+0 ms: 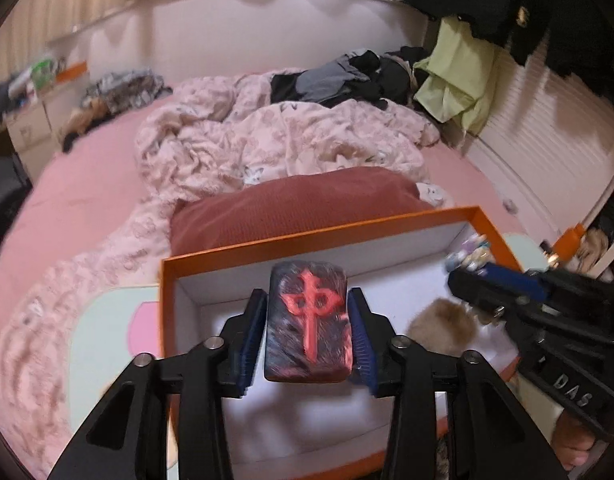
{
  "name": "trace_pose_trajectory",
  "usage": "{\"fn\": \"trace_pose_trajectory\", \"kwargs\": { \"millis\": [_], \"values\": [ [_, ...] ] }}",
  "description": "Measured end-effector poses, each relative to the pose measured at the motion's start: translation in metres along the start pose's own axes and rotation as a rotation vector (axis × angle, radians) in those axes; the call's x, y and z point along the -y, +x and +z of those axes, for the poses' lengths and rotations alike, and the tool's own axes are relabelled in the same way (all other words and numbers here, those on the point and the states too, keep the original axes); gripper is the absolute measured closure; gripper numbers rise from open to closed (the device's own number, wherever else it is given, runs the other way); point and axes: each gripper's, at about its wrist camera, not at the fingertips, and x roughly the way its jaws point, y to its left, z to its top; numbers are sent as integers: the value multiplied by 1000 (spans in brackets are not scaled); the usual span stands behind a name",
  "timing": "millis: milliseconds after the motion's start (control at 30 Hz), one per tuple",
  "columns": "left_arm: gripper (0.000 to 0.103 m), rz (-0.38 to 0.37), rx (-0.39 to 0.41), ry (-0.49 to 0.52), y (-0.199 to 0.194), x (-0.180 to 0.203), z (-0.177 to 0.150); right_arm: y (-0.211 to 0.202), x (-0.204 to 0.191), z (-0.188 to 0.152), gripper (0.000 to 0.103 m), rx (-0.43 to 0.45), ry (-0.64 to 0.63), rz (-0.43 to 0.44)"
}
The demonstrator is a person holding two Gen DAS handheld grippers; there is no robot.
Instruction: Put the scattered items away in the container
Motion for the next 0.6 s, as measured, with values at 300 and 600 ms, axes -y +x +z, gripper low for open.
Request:
{"fn": "trace_pose_trajectory", "kwargs": {
  "millis": [300,600],
  "values": [
    [29,44,113,54,-48,4,-10,-35,6,-10,43,142,33,-54],
    [6,-62,166,106,-118,7,-94,-97,-23,-76,42,142,-106,-149]
  ]
}}
